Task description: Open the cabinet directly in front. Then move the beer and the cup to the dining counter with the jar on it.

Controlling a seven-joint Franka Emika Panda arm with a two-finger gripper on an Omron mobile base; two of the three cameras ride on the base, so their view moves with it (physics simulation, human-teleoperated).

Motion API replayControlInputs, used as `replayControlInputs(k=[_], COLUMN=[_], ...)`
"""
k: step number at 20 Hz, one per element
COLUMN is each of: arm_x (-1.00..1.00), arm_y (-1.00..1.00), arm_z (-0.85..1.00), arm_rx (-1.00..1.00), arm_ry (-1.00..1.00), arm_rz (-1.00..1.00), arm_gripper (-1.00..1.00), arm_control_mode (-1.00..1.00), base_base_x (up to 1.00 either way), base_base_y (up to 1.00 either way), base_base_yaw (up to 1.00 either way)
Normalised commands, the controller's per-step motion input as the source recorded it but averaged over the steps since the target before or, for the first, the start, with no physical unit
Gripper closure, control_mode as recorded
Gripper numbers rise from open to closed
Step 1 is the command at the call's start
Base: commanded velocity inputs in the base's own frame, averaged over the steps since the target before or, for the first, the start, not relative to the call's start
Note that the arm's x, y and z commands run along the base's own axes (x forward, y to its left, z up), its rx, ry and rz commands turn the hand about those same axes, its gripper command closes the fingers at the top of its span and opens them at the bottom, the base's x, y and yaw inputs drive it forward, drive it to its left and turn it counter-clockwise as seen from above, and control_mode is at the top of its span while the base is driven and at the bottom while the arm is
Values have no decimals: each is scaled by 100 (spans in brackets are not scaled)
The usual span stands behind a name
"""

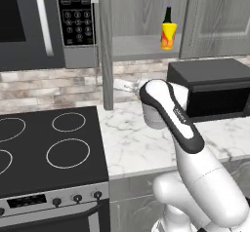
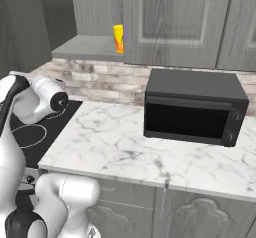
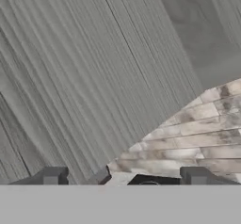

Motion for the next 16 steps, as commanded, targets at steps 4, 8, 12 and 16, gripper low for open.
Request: replayControlInputs(k=[4, 8, 12, 16], arm_x=[-5, -23, -22, -6], arm_y=[-67, -100, -100, -100], arm_z=[33, 65, 18, 17], arm_rx=[3, -4, -22, -37], arm_ry=[1, 0, 0, 4], arm_rz=[-16, -28, -33, -32], arm_gripper=[-100, -100, -100, -100], arm_control_mode=[-100, -100, -100, -100], base_base_x=[0, 0, 0, 0], base_base_y=[0, 0, 0, 0], base_base_yaw=[0, 0, 0, 0])
